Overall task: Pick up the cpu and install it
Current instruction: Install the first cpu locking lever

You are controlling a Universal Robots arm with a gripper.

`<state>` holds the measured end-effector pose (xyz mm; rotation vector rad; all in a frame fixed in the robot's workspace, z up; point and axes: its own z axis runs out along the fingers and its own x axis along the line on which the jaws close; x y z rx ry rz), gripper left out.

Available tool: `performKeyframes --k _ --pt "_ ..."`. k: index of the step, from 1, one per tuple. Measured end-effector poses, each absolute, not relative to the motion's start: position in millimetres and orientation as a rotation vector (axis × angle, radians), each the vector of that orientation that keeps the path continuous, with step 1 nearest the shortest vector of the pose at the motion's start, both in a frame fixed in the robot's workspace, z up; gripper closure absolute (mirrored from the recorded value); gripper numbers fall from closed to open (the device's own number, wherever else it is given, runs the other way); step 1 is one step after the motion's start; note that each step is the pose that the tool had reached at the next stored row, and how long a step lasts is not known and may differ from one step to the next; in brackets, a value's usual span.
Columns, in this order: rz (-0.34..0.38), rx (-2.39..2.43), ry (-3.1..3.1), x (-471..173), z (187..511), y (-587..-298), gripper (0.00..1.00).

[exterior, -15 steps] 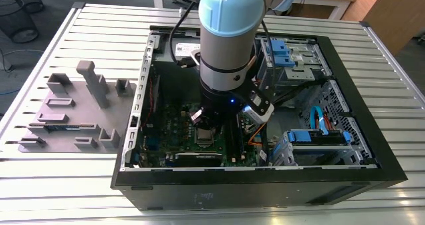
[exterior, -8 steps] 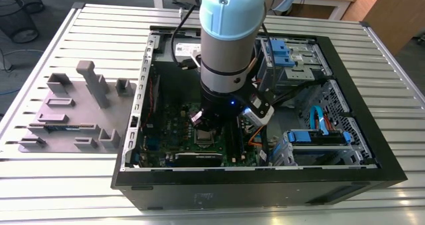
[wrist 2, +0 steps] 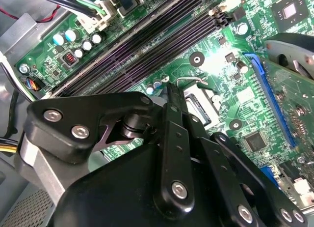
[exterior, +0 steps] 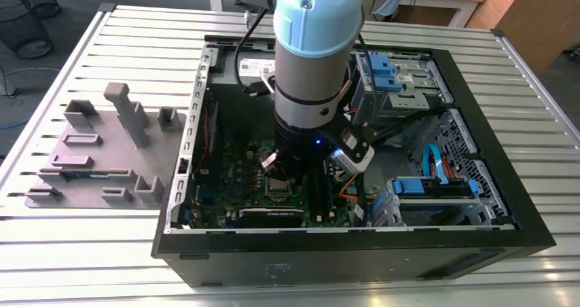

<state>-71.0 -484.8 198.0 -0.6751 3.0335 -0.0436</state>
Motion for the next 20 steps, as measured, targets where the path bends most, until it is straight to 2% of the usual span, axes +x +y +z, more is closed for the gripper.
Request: performKeyframes --k 20 --pt "-0.054 -0.668 3.036 -69.8 193.7 -488.9 0.89"
